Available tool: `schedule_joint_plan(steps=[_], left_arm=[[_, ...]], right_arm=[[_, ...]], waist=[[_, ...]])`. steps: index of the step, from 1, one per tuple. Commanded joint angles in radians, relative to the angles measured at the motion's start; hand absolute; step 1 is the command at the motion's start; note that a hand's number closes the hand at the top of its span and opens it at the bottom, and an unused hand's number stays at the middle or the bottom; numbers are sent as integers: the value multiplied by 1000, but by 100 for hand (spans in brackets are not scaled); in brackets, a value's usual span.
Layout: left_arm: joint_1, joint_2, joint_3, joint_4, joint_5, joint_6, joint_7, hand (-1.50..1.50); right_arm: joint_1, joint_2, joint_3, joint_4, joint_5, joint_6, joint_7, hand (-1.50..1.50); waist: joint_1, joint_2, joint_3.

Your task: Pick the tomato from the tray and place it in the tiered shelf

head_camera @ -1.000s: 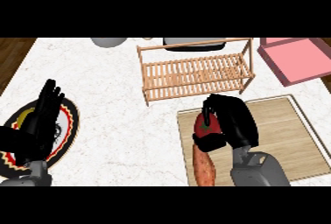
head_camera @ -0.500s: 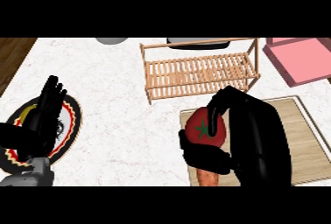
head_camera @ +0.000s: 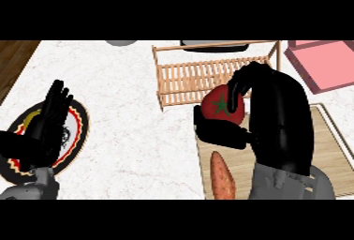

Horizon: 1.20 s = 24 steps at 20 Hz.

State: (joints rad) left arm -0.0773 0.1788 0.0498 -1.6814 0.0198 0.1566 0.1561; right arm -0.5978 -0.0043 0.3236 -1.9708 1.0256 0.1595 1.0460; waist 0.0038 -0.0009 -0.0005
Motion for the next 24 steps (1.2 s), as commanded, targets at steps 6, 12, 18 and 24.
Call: schedule_joint_plan(steps=[6, 12, 18, 24], left_arm=[[-18, -28, 0, 50, -20, 0, -29, 0], [2, 13, 40, -2, 19, -50, -2, 0], [4, -24, 7, -46, -32, -12, 15, 0], [-52, -31, 27, 66, -24, -23, -19, 0]], right_arm=[[-69, 4, -137, 286, -8, -215, -112, 150], [-112, -32, -265, 495, -63, -348, -337, 150], [-218, -24, -300, 738, -75, -439, -433, 150], [-256, 4, -347, 860, -170, -581, -453, -150]], waist=[[3, 3, 0], [6, 4, 0], [9, 3, 1], [7, 4, 0]])
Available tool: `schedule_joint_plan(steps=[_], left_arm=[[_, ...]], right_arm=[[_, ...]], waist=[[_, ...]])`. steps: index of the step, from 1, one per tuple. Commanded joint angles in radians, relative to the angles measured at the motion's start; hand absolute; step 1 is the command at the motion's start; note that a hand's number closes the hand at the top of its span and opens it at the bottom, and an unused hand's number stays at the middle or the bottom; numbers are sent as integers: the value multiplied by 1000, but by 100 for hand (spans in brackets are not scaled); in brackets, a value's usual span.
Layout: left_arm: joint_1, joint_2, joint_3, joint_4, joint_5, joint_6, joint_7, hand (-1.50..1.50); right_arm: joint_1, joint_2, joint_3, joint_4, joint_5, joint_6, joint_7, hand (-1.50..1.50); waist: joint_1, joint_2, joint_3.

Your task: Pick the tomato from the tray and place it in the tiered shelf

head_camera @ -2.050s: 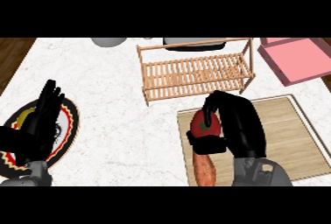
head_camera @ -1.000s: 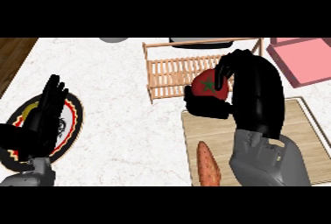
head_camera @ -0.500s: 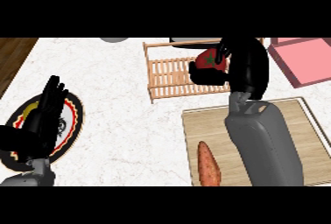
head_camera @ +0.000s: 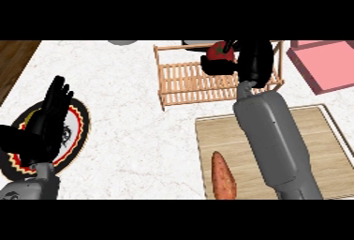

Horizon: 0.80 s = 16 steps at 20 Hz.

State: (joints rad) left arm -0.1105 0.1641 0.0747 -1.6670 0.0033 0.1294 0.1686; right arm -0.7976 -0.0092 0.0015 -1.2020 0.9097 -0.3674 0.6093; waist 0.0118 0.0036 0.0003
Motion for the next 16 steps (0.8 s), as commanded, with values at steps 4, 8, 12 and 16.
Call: schedule_joint_plan(steps=[4, 8, 12, 16], left_arm=[[-3, -4, 17, -5, -11, 8, 4, 0], [43, -17, 19, 45, 8, -27, -100, 0], [-18, -22, 13, 35, -27, 13, -15, 0], [96, -14, -9, -132, -17, -9, 43, 0]], right_arm=[[-101, -22, -89, 189, -131, -6, -95, -150], [-113, -10, -124, 285, -196, -69, -241, -150], [-111, -36, -109, 140, -235, 22, -204, -150], [-119, -26, -148, 65, -286, -24, -206, -150]], waist=[[-1, -2, 0], [5, 2, 0], [-8, -3, 0], [-1, -6, 0]])
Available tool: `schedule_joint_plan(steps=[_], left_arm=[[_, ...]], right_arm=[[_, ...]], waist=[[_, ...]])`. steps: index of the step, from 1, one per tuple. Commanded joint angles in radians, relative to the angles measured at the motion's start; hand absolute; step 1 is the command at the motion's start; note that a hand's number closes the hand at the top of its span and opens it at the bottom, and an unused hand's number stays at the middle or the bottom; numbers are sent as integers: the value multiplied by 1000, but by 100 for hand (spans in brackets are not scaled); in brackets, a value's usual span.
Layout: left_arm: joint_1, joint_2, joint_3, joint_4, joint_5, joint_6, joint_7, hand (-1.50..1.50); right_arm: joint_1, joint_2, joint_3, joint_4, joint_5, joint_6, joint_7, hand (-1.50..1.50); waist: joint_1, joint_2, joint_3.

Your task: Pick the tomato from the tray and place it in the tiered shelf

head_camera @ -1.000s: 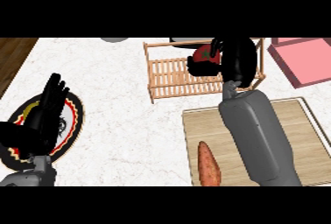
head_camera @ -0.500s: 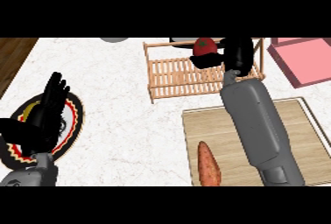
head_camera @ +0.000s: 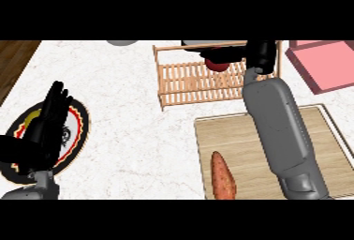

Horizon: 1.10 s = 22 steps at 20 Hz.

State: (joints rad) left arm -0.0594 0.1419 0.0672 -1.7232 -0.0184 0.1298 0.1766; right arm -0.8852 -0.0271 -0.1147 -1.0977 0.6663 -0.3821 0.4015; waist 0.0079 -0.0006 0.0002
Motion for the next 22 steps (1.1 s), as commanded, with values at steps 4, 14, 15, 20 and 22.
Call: schedule_joint_plan(steps=[4, 14, 15, 20, 22], left_arm=[[22, 42, 46, -30, 35, -41, 11, 0], [21, 17, 51, 45, 25, -33, -49, 0], [5, 2, 33, 37, 13, -20, -21, 0], [-60, 41, 81, 45, 40, -31, 31, 0], [30, -50, -11, 25, -42, 23, -63, 0]], right_arm=[[95, -42, -52, -232, -54, -22, 54, -150], [335, -237, -202, -610, -195, 190, 268, -150], [321, -268, -235, -603, -222, 196, 256, -150], [533, -278, -303, -825, -375, 302, 263, -150], [569, -315, -365, -812, -446, 340, 216, -150]], waist=[[-13, -5, 0], [-33, -6, 0], [-22, -3, 0], [-25, -3, 0], [-18, -2, 0]])
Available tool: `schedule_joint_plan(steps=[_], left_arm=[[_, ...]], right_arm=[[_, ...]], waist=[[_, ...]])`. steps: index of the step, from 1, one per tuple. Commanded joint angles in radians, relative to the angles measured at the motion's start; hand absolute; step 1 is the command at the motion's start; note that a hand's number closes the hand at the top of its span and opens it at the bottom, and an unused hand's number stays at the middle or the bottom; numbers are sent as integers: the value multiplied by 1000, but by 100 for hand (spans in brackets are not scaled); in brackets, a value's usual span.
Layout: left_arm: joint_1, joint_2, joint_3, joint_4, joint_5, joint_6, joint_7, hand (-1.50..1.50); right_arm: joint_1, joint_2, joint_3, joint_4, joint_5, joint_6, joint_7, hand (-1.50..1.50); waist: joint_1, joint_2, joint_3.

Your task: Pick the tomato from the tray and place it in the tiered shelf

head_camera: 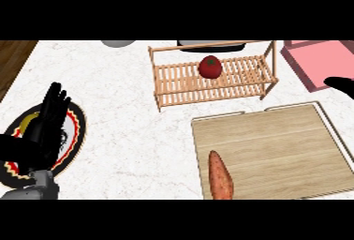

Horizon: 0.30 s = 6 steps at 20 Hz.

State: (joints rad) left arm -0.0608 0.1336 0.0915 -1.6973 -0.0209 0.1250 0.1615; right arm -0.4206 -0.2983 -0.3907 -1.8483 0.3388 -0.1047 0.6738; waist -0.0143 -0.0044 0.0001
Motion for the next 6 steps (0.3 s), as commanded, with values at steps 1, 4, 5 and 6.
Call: schedule_joint_plan(steps=[1, 4, 5, 6], left_arm=[[-22, 7, 8, 10, -3, -1, 9, 0], [-30, 21, 17, -20, 21, -28, 41, 0], [28, 5, 7, -21, 10, -30, -20, 0], [-12, -14, -21, -20, -27, 8, 38, 0]], right_arm=[[67, -108, -129, -61, -181, 128, -1, -150], [91, -156, -211, -48, -277, 168, -30, -150], [128, -132, -220, 16, -276, 152, -136, -150], [206, -114, -241, -36, -304, 182, -149, -150]], waist=[[4, 2, 0], [8, 2, 0], [12, 4, 0], [6, 3, 1]])
